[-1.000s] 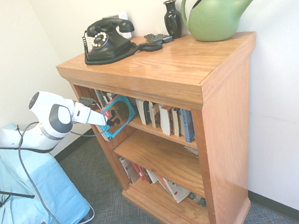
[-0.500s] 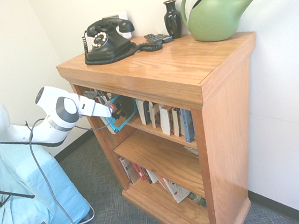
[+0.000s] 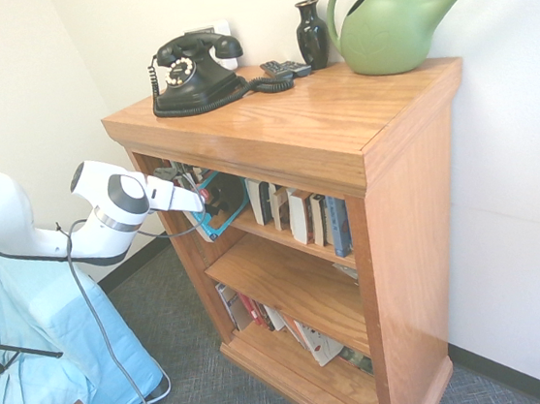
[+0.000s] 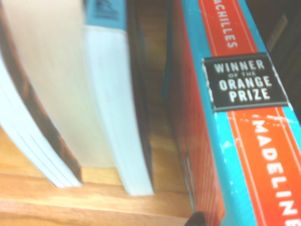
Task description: Organize the shelf
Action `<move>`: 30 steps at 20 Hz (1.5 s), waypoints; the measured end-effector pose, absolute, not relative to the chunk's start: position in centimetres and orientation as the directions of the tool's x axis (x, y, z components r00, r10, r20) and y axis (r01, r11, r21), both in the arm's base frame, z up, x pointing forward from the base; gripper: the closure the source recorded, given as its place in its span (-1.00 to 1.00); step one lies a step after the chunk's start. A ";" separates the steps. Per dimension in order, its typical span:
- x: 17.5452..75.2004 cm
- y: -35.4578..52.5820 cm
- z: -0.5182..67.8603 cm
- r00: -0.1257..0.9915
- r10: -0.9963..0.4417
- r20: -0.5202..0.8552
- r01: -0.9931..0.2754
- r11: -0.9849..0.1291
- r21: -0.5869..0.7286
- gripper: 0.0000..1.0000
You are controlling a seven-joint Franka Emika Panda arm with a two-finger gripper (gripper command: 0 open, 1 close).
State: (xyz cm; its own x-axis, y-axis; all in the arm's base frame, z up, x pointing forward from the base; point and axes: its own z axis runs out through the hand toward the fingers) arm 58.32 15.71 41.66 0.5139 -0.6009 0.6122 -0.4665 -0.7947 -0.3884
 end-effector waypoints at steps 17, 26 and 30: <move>61.2 16.3 41.8 0.475 -0.612 0.632 -0.478 -0.783 -0.398 1.00; 61.3 16.9 41.7 0.472 -0.614 0.632 -0.487 -0.779 -0.394 -1.00; 61.3 17.0 41.7 0.470 -0.619 0.630 -0.488 -0.776 -0.399 -1.00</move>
State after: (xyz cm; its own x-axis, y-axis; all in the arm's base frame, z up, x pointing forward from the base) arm 61.30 17.01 41.73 0.4696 -0.6187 0.6298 -0.4883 -0.7763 -0.3985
